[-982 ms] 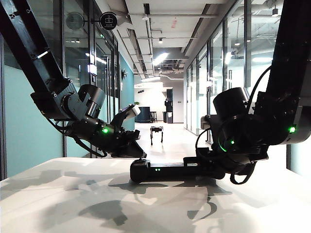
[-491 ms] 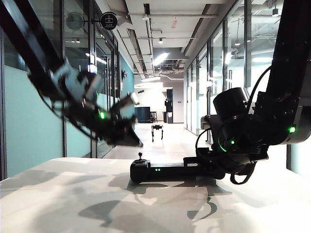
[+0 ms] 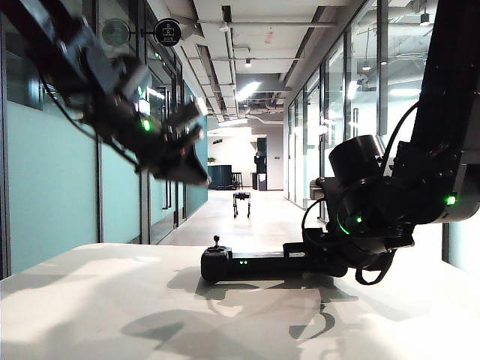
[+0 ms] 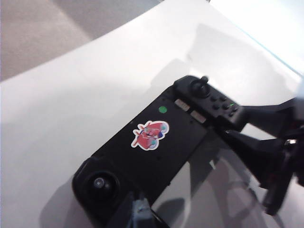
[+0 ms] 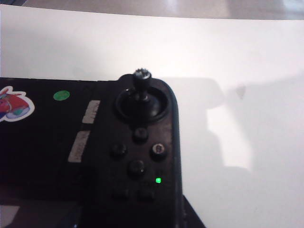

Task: Push the left joystick on the remote control sitting on the white table forward to make the robot dog walk in a straight line until it approaches the door.

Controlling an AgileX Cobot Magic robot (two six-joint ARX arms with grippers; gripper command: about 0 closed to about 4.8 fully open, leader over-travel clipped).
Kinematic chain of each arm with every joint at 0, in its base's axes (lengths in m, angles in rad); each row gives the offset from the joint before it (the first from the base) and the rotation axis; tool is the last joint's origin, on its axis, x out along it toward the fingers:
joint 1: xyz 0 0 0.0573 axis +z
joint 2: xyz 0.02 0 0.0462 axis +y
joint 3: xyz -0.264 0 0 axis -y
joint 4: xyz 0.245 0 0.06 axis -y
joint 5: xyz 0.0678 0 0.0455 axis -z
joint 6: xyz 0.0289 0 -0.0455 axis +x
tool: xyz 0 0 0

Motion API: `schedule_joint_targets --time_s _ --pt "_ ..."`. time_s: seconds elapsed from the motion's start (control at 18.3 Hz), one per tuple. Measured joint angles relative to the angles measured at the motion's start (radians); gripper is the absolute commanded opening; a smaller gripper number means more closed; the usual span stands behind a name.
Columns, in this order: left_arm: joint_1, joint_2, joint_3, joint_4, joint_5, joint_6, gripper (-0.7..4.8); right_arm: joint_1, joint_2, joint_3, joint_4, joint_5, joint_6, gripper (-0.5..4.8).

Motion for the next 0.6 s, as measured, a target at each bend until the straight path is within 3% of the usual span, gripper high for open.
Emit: schedule_joint_targets --time_s 0.33,0.6 --pt "0.0 -0.127 0.0 -0.032 -0.071 -0.039 -0.05 -0.002 0.0 0.0 0.004 -0.002 -0.006 3.17" --pt "0.0 -0.198 0.0 -0.064 -0.112 -0.042 -0.05 -0.002 0.0 0.0 0.002 -0.002 -0.008 3.16"
